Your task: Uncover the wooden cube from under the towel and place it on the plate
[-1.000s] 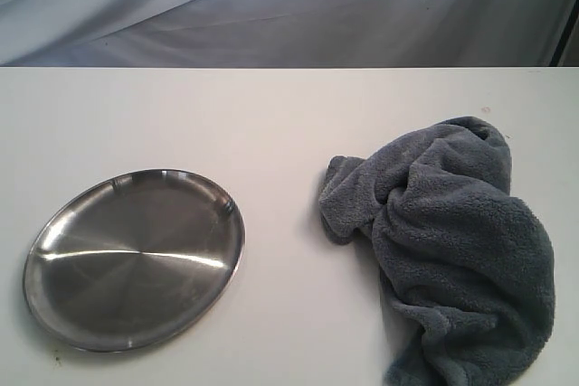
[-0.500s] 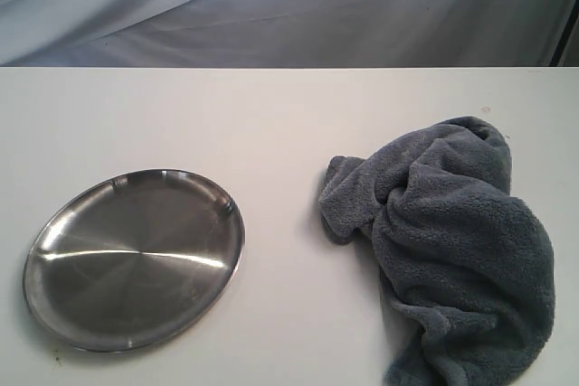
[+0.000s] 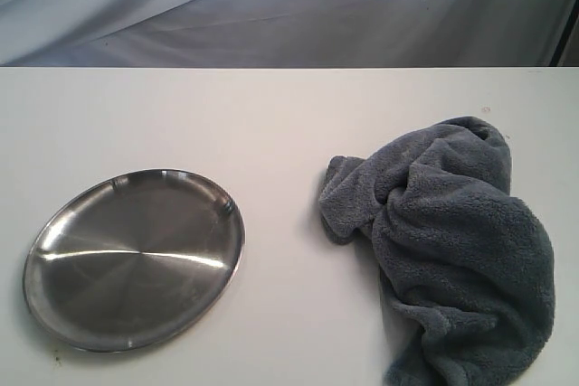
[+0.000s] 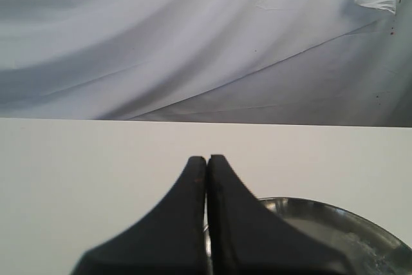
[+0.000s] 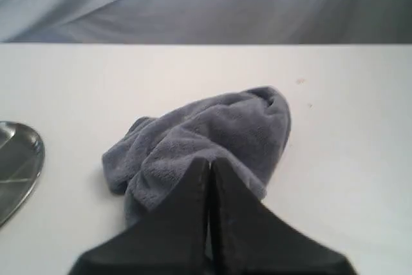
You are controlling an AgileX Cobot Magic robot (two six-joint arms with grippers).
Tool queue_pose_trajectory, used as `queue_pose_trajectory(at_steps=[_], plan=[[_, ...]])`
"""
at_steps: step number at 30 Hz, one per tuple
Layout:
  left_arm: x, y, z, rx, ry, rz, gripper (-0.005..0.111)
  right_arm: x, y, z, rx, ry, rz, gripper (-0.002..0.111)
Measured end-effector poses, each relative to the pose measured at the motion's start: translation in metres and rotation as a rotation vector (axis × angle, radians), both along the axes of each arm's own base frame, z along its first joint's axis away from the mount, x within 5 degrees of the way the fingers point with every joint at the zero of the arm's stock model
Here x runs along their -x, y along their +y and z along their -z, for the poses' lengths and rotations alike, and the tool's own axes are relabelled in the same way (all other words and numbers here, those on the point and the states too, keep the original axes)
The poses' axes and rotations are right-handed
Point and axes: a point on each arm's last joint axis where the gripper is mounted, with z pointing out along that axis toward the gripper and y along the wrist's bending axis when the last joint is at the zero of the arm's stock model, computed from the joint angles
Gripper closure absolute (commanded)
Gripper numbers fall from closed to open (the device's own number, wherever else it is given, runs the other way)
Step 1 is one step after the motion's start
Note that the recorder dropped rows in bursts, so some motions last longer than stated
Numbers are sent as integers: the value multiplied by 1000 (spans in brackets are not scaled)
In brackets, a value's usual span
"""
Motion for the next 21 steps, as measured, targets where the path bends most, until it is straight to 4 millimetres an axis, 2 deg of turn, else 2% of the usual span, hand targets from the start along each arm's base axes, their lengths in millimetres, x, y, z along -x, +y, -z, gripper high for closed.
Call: queue_pose_trajectory(at_steps=[9,16,21], plan=[[0,0,0,0,0,0,105,-55,11,-3,-30,428,-85,108],[0,0,0,0,0,0,105,-105,18,21,-21,684,-111,108],[0,0,0,0,0,0,105,-128,39,35,36,767,-213,108]])
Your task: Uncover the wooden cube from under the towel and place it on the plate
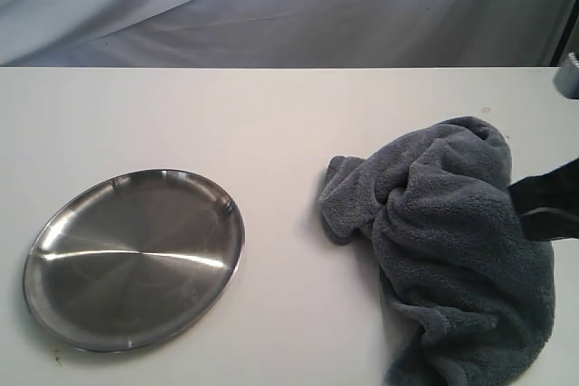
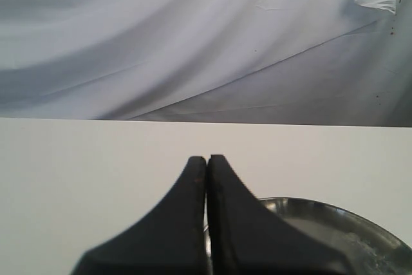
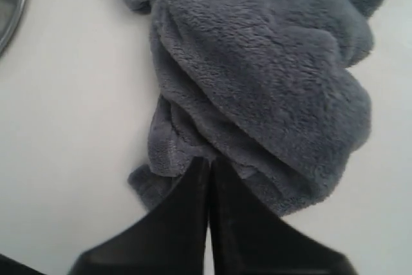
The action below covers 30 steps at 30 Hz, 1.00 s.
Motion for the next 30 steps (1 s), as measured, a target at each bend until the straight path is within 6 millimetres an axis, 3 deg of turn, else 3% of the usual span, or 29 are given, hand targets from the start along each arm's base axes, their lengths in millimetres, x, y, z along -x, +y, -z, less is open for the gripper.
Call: queue_pose_trajectory(at_steps=[10,17,24,30], plan=[[0,0,0,0,0,0,105,-29,69,27,41,65,-251,108],[0,0,0,0,0,0,105,-26,110,43,75,-9,-397,108],[0,0,0,0,0,0,105,-21,116,45,89,-10,-419,108],[0,0,0,0,0,0,105,-10,107,66,135,50,-426,108]])
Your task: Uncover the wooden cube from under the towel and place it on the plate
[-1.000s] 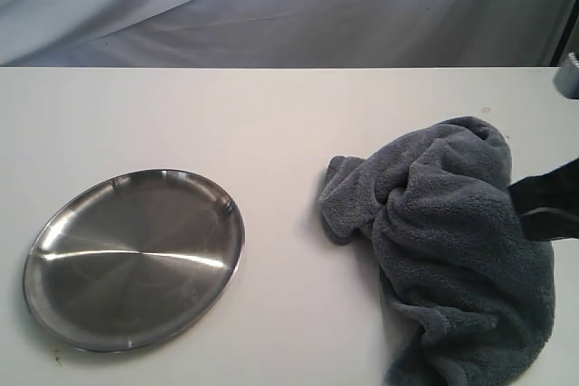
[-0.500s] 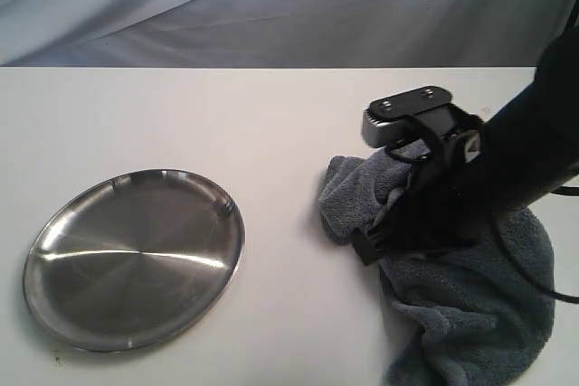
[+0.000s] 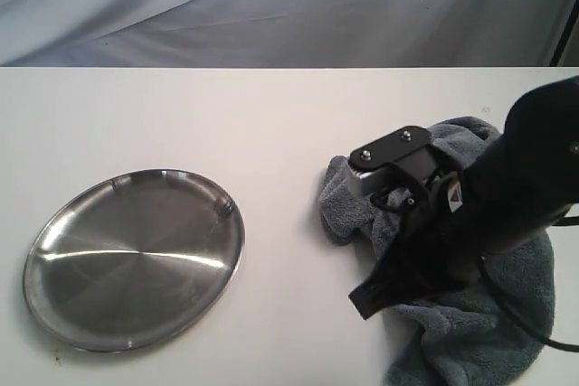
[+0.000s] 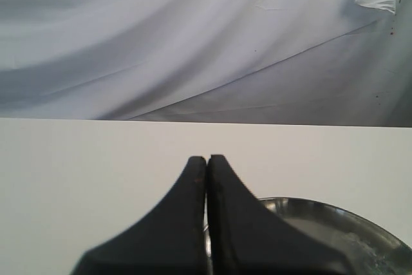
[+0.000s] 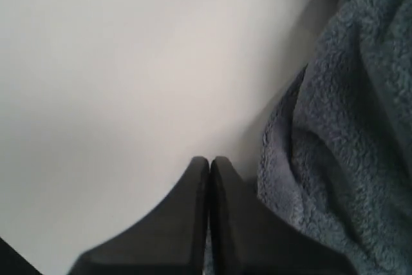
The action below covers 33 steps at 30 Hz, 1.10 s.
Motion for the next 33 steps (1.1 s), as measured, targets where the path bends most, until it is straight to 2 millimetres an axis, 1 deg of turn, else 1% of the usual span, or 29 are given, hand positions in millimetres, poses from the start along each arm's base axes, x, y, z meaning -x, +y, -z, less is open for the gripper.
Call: queue_pose_trajectory(at_steps=[5,8,13,15,18,21,24,27,30,33], plan=[[0,0,0,0,0,0,105,12,-10,19,58,50,-1,108],[0,0,0,0,0,0,105,16,-17,27,92,57,38,108],[0,0,0,0,0,0,105,19,-28,36,176,63,94,108],[0,0,0,0,0,0,105,22,-33,35,214,63,112,108],[0,0,0,0,0,0,105,29,-42,28,245,53,148,108],[0,0,0,0,0,0,105,35,-53,9,264,-10,178,108],[0,0,0,0,0,0,105,42,-69,-14,300,-111,231,108],[0,0,0,0,0,0,105,46,-91,-33,335,-203,326,108],[0,0,0,0,0,0,105,46,-109,-40,356,-226,414,108],[0,0,0,0,0,0,105,41,-121,-39,365,-220,473,108]])
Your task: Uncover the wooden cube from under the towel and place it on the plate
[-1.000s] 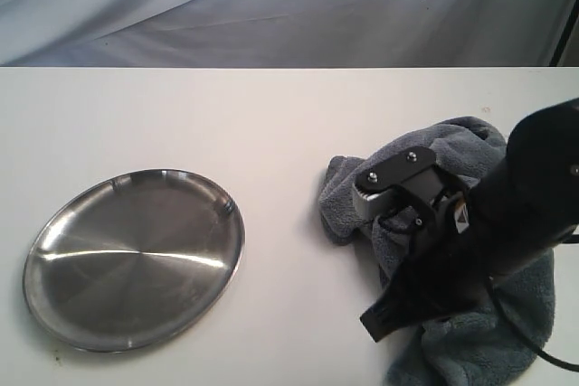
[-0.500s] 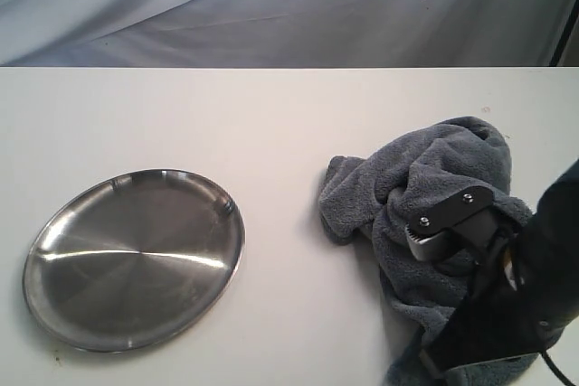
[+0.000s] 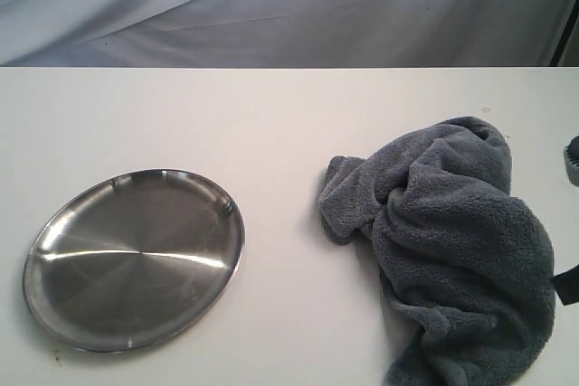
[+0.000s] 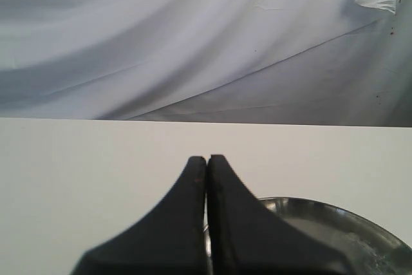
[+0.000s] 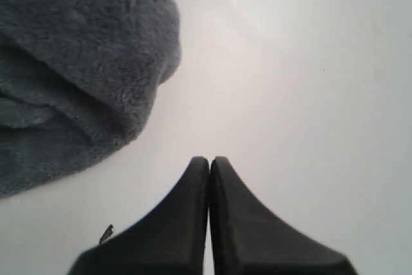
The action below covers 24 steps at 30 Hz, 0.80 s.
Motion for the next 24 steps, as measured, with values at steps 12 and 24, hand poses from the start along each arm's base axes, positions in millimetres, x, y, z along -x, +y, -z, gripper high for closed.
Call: queue_pose_trajectory(at_steps=[12,24], plan=[[0,0,0,0,0,0,105,-64,0,8,-71,-54,63,108],[0,0,0,0,0,0,105,-189,44,-1,-167,-150,12,108]])
